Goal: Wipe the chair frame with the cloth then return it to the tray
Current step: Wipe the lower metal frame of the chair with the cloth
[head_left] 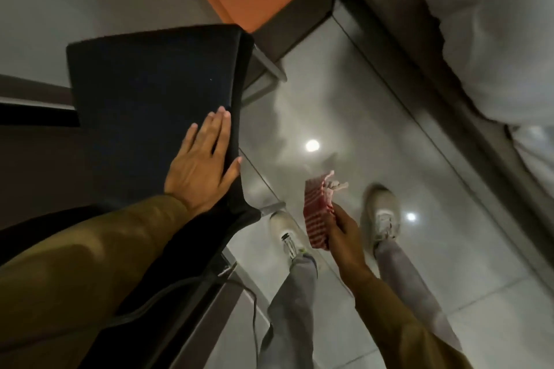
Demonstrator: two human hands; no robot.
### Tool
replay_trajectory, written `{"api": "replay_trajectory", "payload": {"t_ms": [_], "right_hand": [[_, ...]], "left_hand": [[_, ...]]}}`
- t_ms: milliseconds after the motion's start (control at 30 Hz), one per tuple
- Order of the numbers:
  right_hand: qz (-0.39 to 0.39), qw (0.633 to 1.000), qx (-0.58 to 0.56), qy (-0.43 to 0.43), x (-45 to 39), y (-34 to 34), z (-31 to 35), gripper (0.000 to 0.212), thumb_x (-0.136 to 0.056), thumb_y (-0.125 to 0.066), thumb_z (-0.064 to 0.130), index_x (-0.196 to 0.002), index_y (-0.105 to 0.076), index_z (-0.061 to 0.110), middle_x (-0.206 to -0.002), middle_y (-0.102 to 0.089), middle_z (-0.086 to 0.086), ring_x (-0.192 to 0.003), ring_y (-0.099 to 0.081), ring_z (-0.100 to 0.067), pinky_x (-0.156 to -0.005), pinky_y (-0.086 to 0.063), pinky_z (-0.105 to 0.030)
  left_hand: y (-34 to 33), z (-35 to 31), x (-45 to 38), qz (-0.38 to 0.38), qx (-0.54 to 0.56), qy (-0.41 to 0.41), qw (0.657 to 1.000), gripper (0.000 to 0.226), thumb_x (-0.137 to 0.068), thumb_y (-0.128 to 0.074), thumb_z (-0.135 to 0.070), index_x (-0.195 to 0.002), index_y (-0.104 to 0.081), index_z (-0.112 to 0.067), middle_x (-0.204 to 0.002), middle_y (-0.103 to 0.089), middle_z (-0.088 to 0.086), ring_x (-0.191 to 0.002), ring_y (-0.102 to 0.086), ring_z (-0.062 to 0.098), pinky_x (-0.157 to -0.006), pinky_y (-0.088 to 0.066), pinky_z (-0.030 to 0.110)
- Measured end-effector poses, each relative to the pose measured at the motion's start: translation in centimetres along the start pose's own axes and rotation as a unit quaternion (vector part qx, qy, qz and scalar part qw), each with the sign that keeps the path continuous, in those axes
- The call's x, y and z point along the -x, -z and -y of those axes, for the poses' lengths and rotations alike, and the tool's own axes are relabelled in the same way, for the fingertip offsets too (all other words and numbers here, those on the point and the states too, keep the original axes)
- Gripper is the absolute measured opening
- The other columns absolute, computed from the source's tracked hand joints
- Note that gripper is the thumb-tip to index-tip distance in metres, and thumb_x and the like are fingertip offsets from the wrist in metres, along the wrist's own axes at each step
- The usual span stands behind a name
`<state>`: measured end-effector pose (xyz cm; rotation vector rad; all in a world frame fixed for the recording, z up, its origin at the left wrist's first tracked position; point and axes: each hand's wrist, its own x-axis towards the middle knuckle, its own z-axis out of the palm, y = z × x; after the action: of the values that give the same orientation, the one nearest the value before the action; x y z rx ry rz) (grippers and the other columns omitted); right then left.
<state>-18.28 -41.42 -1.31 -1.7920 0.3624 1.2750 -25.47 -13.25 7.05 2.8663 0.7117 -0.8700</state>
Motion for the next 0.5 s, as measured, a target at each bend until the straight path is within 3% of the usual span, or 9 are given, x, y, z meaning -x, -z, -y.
{"api": "replay_trajectory", "payload": {"t_ms": [133, 367, 433, 500], "right_hand": [[-0.065, 0.998, 0.009, -0.011, -0.7, -2.8, -5.2, 0.037, -0.111, -0.05, 0.016, -0.145, -0.064, 0.019, -0.133, -0.075, -0.008, -0.122, -0.071, -0.028, -0.111, -0.057, -0.053], [-0.161, 0.986, -0.047, -0.021, -0.2, -8.3, -8.9, 0.043, -0.112, -0.049, 0.013, -0.154, -0.054, 0.018, -0.142, -0.07, -0.015, -0.127, -0.068, -0.033, -0.112, -0.056, -0.054], [-0.144, 0.987, -0.065, -0.01, 0.0, -10.0, -9.3, 0.043, -0.113, -0.048, 0.015, -0.155, -0.053, 0.024, -0.126, -0.076, -0.013, -0.101, -0.073, -0.031, -0.092, -0.065, -0.051], [-0.087, 0.993, -0.084, 0.016, 0.1, -11.7, -9.3, 0.041, -0.114, -0.046, 0.018, -0.152, -0.052, 0.031, -0.095, -0.074, -0.001, -0.074, -0.062, -0.019, -0.068, -0.059, -0.04]], "left_hand": [[-4.9, -0.2, -0.8, -0.104, -0.011, -0.029, 0.994, 0.089, -0.111, -0.026, -0.059, -0.173, 0.005, -0.003, -0.184, 0.003, 0.018, -0.172, -0.004, 0.032, -0.141, -0.014, 0.057], [-10.6, -1.0, -2.1, -0.204, 0.023, -0.009, 0.979, 0.088, -0.112, -0.035, -0.053, -0.171, -0.001, 0.003, -0.181, -0.008, 0.027, -0.172, -0.011, 0.035, -0.139, -0.019, 0.058], [-11.9, -0.6, -2.7, -0.215, 0.01, -0.013, 0.976, 0.088, -0.112, -0.034, -0.053, -0.171, -0.001, 0.003, -0.181, -0.009, 0.027, -0.172, -0.011, 0.036, -0.139, -0.02, 0.058], [-13.0, -0.4, -3.1, -0.223, -0.003, -0.017, 0.975, 0.088, -0.112, -0.033, -0.053, -0.171, -0.001, 0.004, -0.181, -0.009, 0.028, -0.171, -0.009, 0.038, -0.139, -0.019, 0.057]]}}
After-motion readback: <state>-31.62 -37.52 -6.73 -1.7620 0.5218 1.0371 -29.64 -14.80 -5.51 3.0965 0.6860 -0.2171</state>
